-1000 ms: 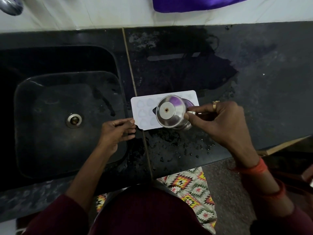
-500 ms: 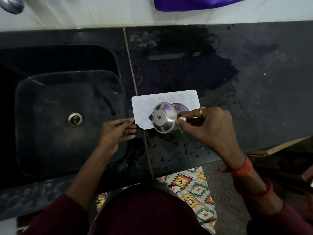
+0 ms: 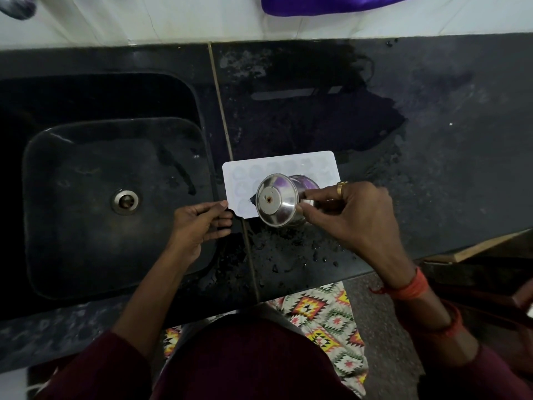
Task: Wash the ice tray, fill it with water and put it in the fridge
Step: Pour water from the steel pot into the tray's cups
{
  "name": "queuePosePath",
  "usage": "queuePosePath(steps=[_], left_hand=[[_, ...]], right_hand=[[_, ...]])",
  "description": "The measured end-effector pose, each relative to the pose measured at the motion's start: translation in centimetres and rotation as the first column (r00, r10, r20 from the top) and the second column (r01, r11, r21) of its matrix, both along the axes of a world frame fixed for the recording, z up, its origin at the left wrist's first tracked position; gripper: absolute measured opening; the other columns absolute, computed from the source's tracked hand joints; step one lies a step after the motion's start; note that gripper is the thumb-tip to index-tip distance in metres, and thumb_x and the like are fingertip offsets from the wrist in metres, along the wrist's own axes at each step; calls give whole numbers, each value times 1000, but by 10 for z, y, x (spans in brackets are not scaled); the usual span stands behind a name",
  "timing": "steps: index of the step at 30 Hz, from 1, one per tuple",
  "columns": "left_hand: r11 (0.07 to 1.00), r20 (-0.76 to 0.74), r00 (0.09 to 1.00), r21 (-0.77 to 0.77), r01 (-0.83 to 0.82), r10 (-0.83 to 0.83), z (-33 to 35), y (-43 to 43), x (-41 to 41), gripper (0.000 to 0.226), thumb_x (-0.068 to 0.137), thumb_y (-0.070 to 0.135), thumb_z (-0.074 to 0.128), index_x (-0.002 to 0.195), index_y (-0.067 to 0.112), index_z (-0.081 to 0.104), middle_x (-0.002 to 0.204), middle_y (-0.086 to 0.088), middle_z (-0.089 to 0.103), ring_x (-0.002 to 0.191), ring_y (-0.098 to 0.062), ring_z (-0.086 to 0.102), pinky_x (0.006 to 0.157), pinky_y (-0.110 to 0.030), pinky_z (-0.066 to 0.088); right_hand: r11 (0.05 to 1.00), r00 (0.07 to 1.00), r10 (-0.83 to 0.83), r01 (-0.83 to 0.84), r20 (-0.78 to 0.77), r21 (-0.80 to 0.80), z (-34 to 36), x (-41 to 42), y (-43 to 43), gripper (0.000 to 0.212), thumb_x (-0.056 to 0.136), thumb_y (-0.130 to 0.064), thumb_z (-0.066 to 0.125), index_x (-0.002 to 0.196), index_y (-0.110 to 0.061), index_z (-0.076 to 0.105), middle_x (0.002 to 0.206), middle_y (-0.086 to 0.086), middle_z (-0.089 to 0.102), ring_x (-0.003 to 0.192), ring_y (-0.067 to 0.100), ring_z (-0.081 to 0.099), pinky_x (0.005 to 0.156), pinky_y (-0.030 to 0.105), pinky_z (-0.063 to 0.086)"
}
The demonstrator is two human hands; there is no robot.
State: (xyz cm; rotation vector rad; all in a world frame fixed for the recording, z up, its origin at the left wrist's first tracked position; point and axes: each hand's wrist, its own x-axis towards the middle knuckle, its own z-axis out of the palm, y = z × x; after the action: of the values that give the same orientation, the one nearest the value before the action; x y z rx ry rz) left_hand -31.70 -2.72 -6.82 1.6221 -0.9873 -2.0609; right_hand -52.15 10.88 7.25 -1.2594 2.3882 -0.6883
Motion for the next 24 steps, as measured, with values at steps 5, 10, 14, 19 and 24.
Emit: queuePosePath(steps=[5, 10, 14, 19, 24], left_hand=[[1000, 2, 1000, -8, 11, -11, -1, 0, 1, 9, 88, 15, 75, 93, 8, 75, 74, -5, 77, 61, -11, 71, 56, -26, 60], [1000, -4, 1000, -22, 9, -9, 0, 1, 0, 8, 88, 13, 75, 94, 8, 75, 74, -5, 76, 61, -11, 71, 55, -25, 59], [1000, -7, 1000, -20, 12, -12, -1, 1, 0, 8, 87, 13, 75, 94, 8, 75, 74, -5, 76, 61, -11, 71, 55, -25, 59], [1000, -10, 1000, -22, 11, -11, -1, 1, 1, 9, 87, 12, 75, 95, 8, 75, 74, -6, 76, 61, -11, 71, 56, -25, 59], [1000, -14, 1000, -17, 11, -11, -3, 1, 2, 10, 87, 12, 76, 97, 8, 75, 75, -6, 77, 62, -10, 71, 56, -24, 59]], right_hand=[[1000, 1000, 6, -6, 8, 5, -1, -1, 0, 24, 78, -50, 79, 94, -32, 82, 71, -13, 76, 64, 1, 71, 67, 36, 62], [1000, 1000, 10, -10, -5, 11, 0, -1, 0, 24, 78, -50, 79, 94, -32, 82, 71, -12, 76, 63, 2, 70, 65, 35, 62], [1000, 1000, -4, 4, 12, 1, 2, -2, 0, 31, 76, -54, 75, 94, -30, 82, 72, -11, 76, 62, 1, 70, 65, 34, 62], [999, 996, -36, 38, 80, -23, 7, -6, -2, 33, 73, -54, 77, 95, -30, 82, 71, -7, 77, 61, -2, 70, 61, 29, 60], [997, 994, -50, 56, 98, -54, 11, -9, -8, 34, 73, -56, 77, 96, -31, 82, 73, -12, 76, 64, -4, 70, 65, 28, 60]])
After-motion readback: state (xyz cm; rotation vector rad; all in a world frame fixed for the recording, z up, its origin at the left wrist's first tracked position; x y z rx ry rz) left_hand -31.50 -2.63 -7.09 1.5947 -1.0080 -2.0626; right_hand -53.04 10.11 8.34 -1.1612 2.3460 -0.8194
